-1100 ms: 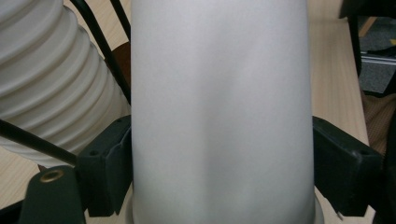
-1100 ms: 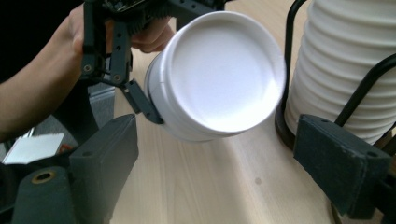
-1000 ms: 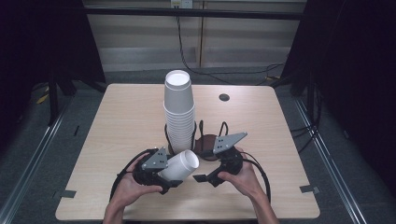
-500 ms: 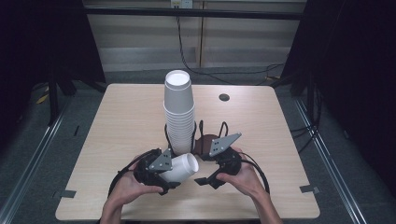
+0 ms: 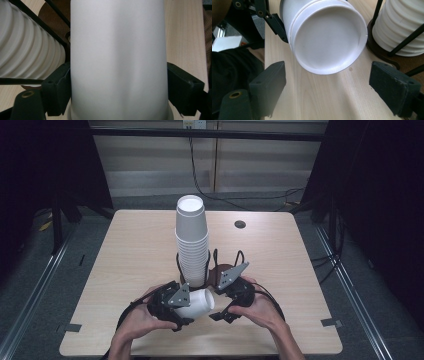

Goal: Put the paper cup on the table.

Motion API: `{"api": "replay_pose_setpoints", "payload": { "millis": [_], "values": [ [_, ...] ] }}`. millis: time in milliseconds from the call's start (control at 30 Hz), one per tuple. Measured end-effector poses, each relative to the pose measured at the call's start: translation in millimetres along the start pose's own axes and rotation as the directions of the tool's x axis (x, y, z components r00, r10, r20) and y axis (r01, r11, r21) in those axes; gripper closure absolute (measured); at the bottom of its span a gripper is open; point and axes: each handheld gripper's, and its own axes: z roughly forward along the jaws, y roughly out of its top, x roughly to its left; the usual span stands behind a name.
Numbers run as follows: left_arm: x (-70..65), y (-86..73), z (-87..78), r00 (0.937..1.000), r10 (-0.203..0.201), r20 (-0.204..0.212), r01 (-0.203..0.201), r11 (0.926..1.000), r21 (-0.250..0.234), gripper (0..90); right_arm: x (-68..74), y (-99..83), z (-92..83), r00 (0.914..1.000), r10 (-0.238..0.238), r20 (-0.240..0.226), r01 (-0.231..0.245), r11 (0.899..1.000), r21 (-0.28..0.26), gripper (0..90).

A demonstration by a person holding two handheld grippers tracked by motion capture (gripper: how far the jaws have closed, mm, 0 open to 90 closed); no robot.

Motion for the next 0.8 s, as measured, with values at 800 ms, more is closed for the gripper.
{"api": "replay_pose_setpoints", "payload": {
  "millis": [800],
  "values": [
    [-7.2, 10.7, 6.9, 0.9986, 0.037, 0.037, -0.038, 0.9982, 0.046, 17.4, -1.8, 19.8, 19.7, 0.9967, -0.010, -0.080, 0.023, 0.987, 0.160, 16.8]
  ]
}}
